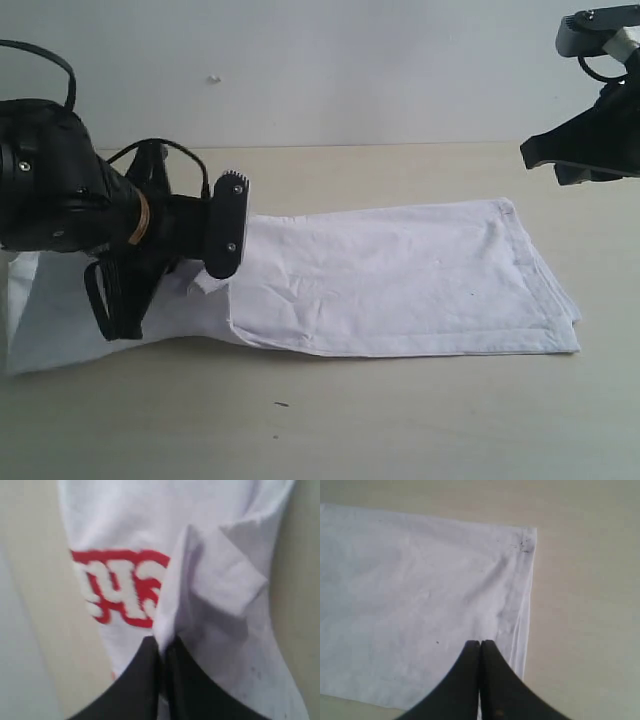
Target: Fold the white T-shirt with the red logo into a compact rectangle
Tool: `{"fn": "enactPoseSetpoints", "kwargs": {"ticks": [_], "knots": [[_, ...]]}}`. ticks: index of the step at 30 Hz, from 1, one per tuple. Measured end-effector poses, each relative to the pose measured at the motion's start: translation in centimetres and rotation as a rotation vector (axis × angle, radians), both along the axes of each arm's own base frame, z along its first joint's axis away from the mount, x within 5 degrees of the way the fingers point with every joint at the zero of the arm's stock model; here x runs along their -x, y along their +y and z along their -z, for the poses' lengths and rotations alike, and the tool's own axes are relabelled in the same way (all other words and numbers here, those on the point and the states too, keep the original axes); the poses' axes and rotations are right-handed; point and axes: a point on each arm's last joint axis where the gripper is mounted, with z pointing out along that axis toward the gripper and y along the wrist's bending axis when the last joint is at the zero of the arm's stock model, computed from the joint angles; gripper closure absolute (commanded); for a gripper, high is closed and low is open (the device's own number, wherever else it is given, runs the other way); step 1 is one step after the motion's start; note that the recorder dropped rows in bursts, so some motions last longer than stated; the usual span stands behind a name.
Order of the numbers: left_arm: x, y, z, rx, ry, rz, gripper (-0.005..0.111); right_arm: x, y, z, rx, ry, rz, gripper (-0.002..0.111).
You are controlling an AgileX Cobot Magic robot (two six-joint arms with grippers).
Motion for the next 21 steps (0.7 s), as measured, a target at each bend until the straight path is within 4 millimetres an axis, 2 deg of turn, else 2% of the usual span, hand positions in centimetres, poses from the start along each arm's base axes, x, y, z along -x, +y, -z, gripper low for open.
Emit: {"fn": "enactPoseSetpoints", "kwargs": {"ticks": [5, 11, 15, 21], "knots": [[-1.2, -1.5, 0.0, -0.024, -0.139, 0.242, 0.104, 0.0, 0.0, 0.0, -0.002, -0.001, 0.001, 0.108], [-1.8, -2.5, 2.9, -0.067, -0.114, 0.353, 0.069, 0.0, 0.1, 0.0, -0.012, -0.005, 0.005, 0.108], [-2.6, -1.9, 3.8, -0.089, -0.109, 0.345, 0.064, 0.0, 0.1, 0.0, -0.014, -0.005, 0.006, 0.108], [-4.3, -0.9, 2.9, 0.011, -0.14, 0.178, 0.065, -0.1, 0.1, -0.1, -0.011, -0.014, 0.004, 0.108]]}}
